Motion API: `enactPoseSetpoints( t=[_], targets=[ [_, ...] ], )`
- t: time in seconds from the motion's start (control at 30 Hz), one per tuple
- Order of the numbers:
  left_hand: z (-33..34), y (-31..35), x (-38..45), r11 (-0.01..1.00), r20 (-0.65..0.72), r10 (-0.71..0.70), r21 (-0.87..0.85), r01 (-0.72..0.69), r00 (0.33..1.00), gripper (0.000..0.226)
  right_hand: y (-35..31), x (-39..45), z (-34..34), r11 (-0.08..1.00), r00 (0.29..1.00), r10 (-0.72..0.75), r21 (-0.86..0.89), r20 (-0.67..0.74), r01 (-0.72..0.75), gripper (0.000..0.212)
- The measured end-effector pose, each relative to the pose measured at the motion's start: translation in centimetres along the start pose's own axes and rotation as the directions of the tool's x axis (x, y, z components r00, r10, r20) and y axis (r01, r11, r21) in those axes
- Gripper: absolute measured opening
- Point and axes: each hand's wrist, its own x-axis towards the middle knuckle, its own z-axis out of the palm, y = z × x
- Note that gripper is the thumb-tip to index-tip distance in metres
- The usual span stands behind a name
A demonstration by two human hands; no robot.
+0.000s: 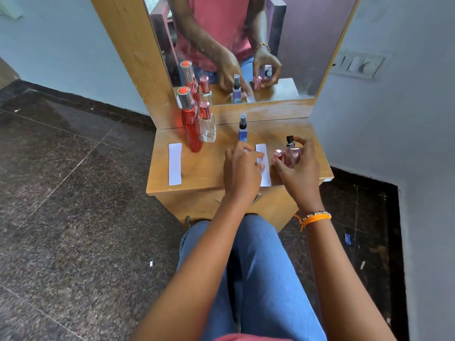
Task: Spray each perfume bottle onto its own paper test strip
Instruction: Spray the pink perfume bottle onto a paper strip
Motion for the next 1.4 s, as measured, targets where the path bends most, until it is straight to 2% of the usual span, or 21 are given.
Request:
enactPoseSetpoints(
  t=[0.13, 0.27, 0.47, 0.63, 0.7, 0.8, 0.9, 1.07, 1.23, 1.33, 1.4],
  targets=[
    [0.2, 0.1, -0.3, 0.992, -0.077, 0.028, 0.125, -0.018, 0.997, 0.025, 0.3, -0.1, 0.0, 0.999, 1.0, 0.021, 0.038, 0.013, -0.021, 0.049],
    [0.5, 0.3, -0.1, 0.985, -0.113, 0.046, 0.172, -0.025, 0.993, 0.024, 0.4, 0.0, -0.2, 0.997, 0.999, 0.045, 0.067, 0.004, -0.045, 0.049],
    [0.8, 0.3, 0.0, 0.99, -0.116, 0.026, 0.141, -0.01, 0.993, 0.028, 0.3, -0.3, -0.1, 0.997, 0.999, 0.04, 0.064, 0.001, -0.04, 0.049],
    [0.7, 0.6, -0.4, 0.989, -0.228, 0.075, 0.143, -0.043, 0.971, 0.034, 0.3, -0.3, -0.2, 0.996, 0.999, 0.042, 0.076, 0.0, -0.042, 0.05],
    [0.4, 0.8, -0.5, 0.996, -0.22, 0.082, 0.06, -0.07, 0.972, 0.034, 0.2, -0.4, -0.3, 0.996, 0.999, 0.041, 0.081, 0.001, -0.041, 0.051],
    [-0.2, 1.1, -0.7, 0.977, -0.131, 0.091, -0.178, -0.114, 0.987, 0.03, -0.2, -0.6, -0.4, 0.996, 1.0, 0.021, 0.089, 0.004, -0.021, 0.051],
    [-1.0, 1.7, -0.9, 0.94, -0.045, 0.102, -0.322, -0.112, 0.994, 0.026, -0.7, -1.0, -0.6, 0.995, 1.0, -0.013, 0.096, 0.009, 0.012, 0.05],
    [-2.2, 2.1, -1.5, 0.889, 0.113, 0.032, -0.457, 0.024, 0.993, 0.025, -1.9, -1.7, -0.7, 0.989, 0.998, -0.062, 0.135, 0.024, 0.058, 0.049],
    [-3.3, 1.6, -2.0, 0.827, 0.086, -0.066, -0.552, 0.103, 0.994, 0.019, -3.1, -2.0, -0.7, 0.979, 0.992, -0.098, 0.189, 0.076, 0.082, 0.052],
    [-3.9, 1.2, -1.9, 0.733, 0.051, -0.156, -0.664, 0.15, 0.986, 0.014, -3.5, -2.5, -0.6, 0.976, 0.988, -0.102, 0.206, 0.113, 0.077, 0.065],
    [-4.4, 1.2, -1.6, 0.609, 0.051, -0.224, -0.772, 0.18, 0.973, 0.011, -3.6, -2.8, -0.4, 0.972, 0.984, -0.12, 0.217, 0.131, 0.09, 0.07]
  ],
)
